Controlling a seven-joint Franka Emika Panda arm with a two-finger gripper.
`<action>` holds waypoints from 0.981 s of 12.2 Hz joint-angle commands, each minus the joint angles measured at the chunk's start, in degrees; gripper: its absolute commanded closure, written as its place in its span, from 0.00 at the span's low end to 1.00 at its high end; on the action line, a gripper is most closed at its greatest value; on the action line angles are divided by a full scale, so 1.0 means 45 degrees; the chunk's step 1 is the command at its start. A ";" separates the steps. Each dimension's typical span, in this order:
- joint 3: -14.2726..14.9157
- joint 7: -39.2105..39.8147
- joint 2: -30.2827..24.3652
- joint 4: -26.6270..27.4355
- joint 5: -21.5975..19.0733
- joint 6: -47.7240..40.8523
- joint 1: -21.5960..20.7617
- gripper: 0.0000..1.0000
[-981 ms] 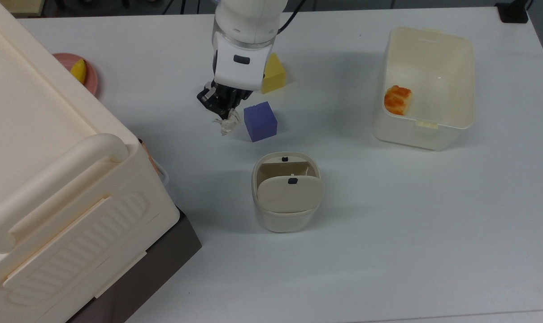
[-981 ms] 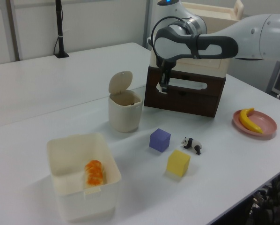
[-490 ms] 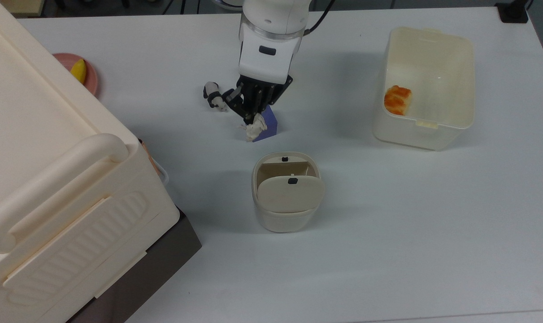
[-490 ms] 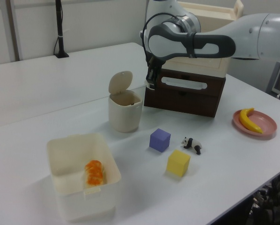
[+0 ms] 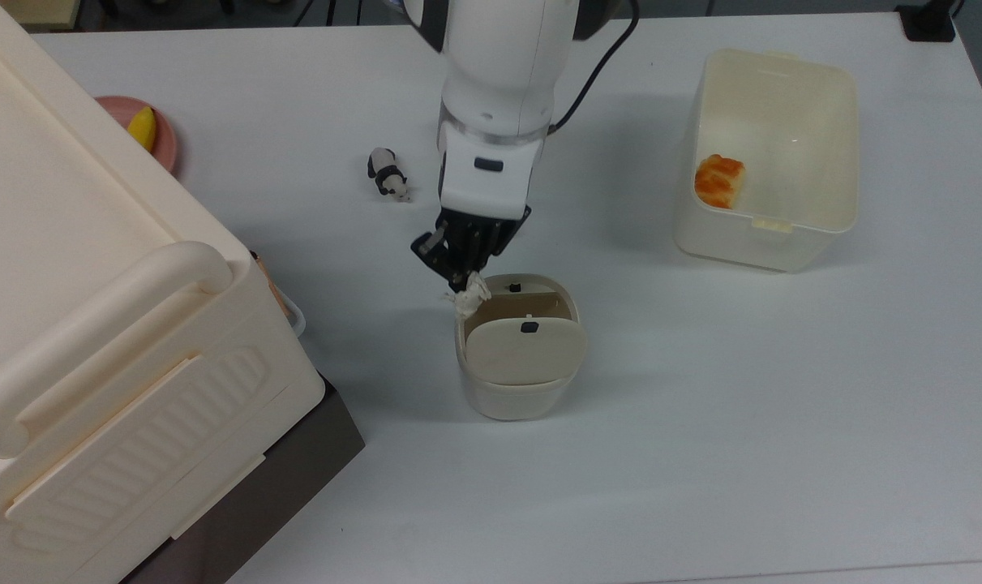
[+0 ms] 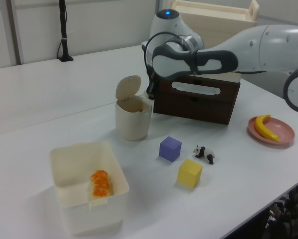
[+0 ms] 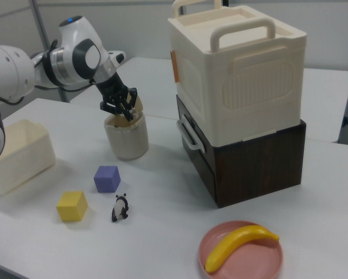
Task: Grab it up and put it in the trash
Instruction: 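Carry the paper over the trash can opening and lower it in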
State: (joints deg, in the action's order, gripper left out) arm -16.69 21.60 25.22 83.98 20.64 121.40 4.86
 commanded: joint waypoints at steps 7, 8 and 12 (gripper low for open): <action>-0.0550 0.0375 0.0605 -0.0420 0.0178 0.0503 -0.0318 1.00; -0.0550 0.0375 0.0605 -0.0420 0.0178 0.0503 -0.0319 1.00; -0.0550 0.0375 0.0605 -0.0420 0.0178 0.0503 -0.0338 0.00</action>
State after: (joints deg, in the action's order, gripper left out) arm -19.33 22.94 27.75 82.71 20.69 123.13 3.76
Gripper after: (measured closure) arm 0.877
